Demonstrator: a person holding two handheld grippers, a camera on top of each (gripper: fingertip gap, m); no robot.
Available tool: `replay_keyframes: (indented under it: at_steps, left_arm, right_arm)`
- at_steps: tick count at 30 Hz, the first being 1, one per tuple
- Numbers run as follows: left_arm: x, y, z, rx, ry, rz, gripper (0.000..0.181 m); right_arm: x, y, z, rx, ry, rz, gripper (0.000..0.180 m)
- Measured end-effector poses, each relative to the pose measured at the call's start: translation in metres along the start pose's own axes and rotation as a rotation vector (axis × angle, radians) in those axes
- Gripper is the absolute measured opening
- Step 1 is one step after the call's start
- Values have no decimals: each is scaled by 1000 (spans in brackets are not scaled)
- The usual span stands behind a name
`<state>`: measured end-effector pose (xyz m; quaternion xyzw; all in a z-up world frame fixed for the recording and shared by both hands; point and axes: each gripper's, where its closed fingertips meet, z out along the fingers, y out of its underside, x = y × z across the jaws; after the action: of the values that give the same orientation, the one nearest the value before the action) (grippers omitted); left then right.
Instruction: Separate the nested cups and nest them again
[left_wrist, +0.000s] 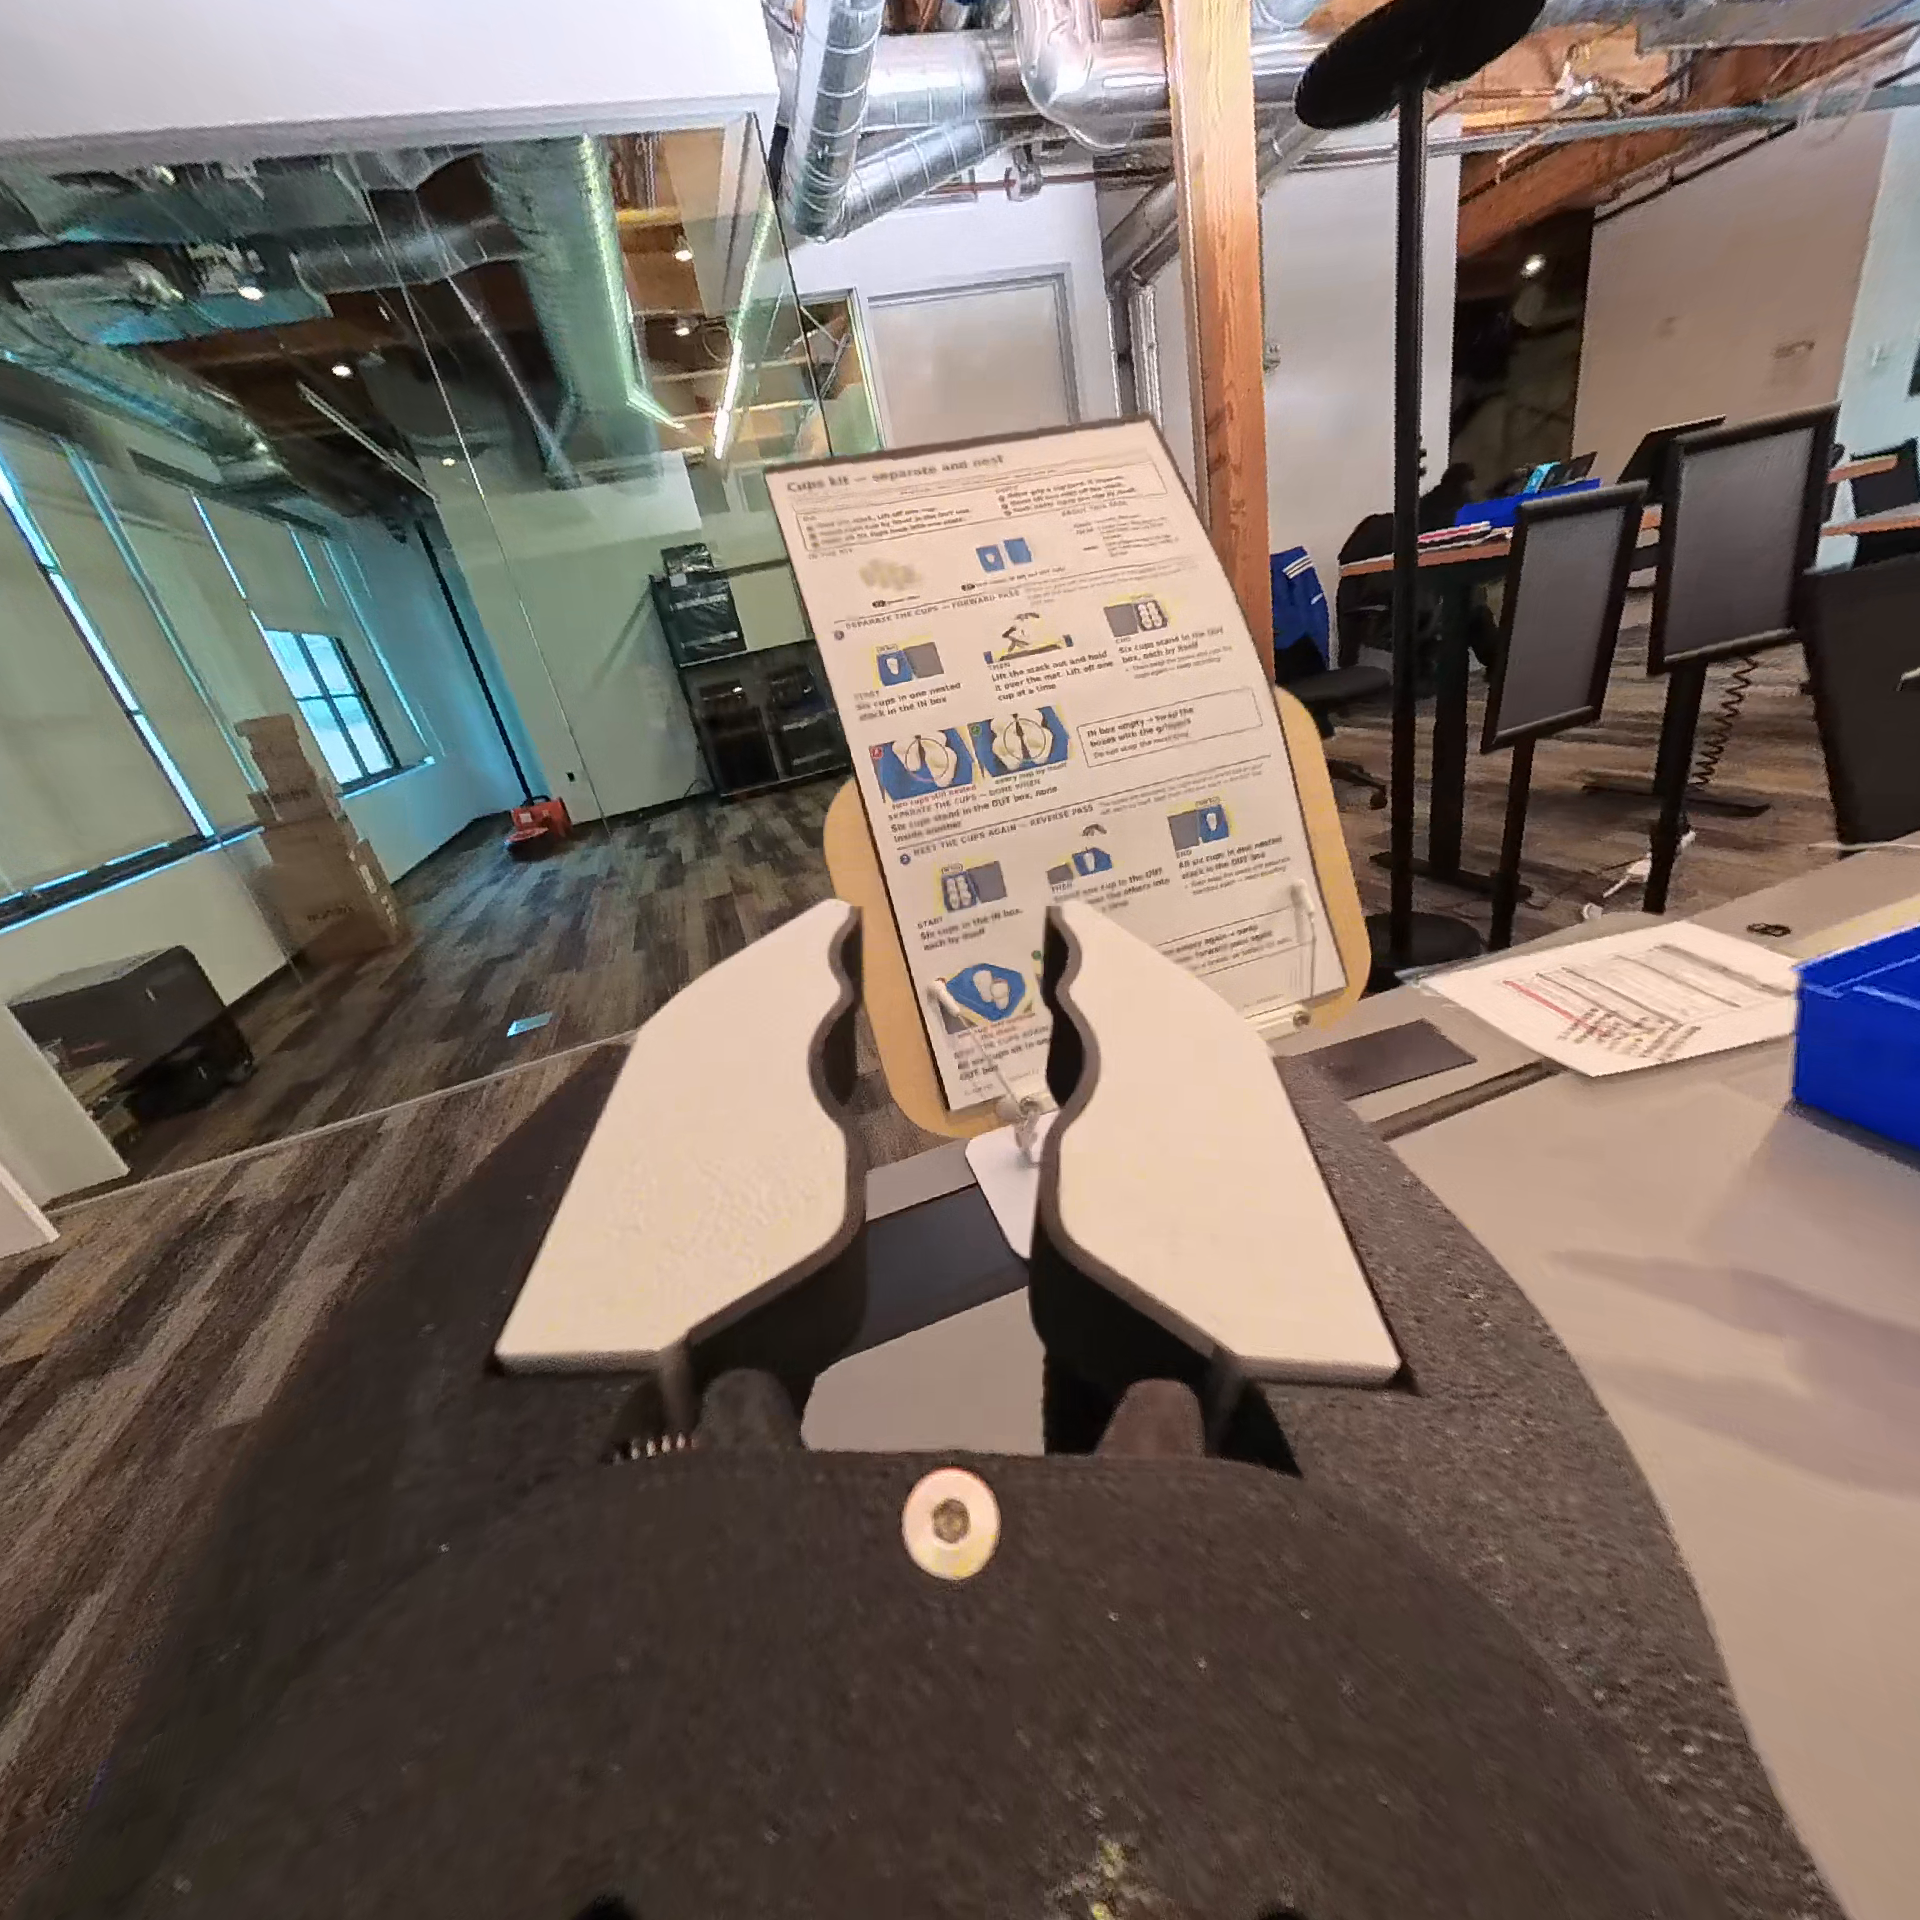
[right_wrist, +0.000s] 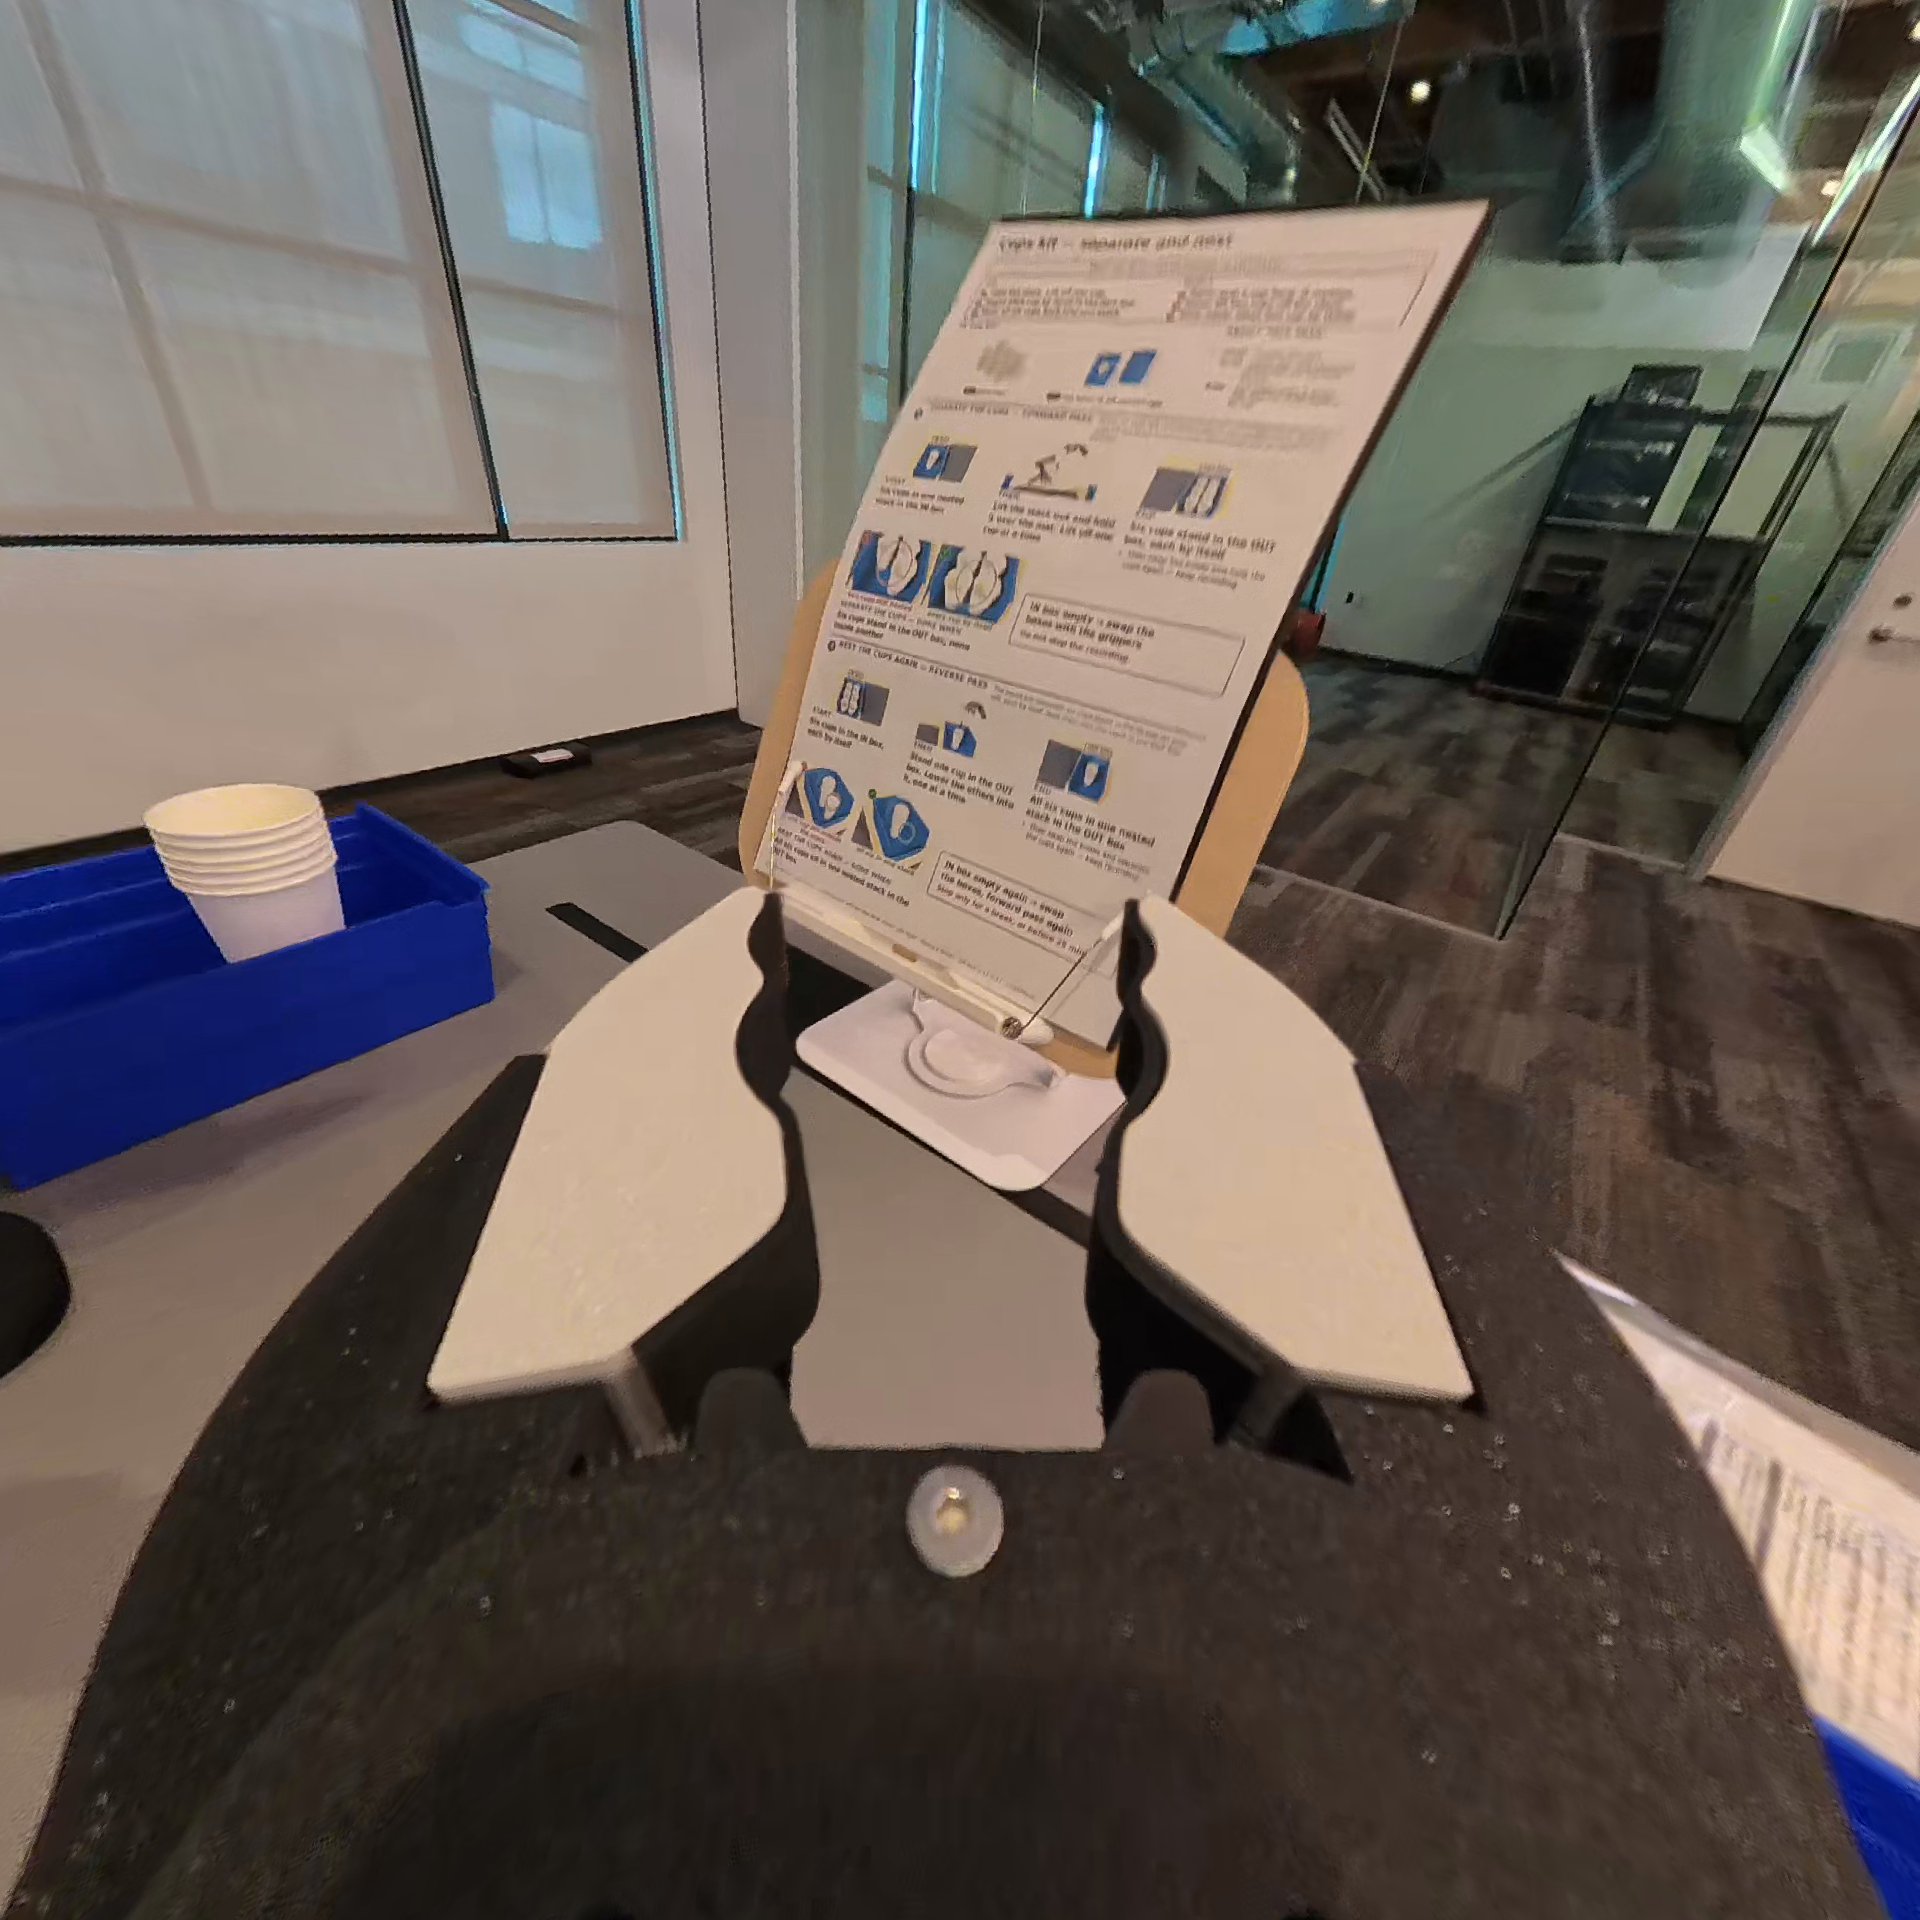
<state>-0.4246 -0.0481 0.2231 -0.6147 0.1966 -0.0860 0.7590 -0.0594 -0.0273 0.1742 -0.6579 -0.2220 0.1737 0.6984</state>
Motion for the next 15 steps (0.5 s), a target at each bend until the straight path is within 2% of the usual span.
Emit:
replay_keyframes:
  at_steps: [4,8,10,15]
  left_arm:
    - [-5,44,8,-83,-17,47,27]
    - [-18,75,22,-147,-10,-2,28]
    - [-25,88,26,-176,-26,12,27]
    - [-40,114,26,-276,-79,101,27]
  right_arm:
    - [14,37,12,-51,5,25,58]
    - [16,53,20,-37,-68,80,36]
    - [19,58,24,-28,-64,74,31]
    - [22,79,34,-73,0,-65,33]
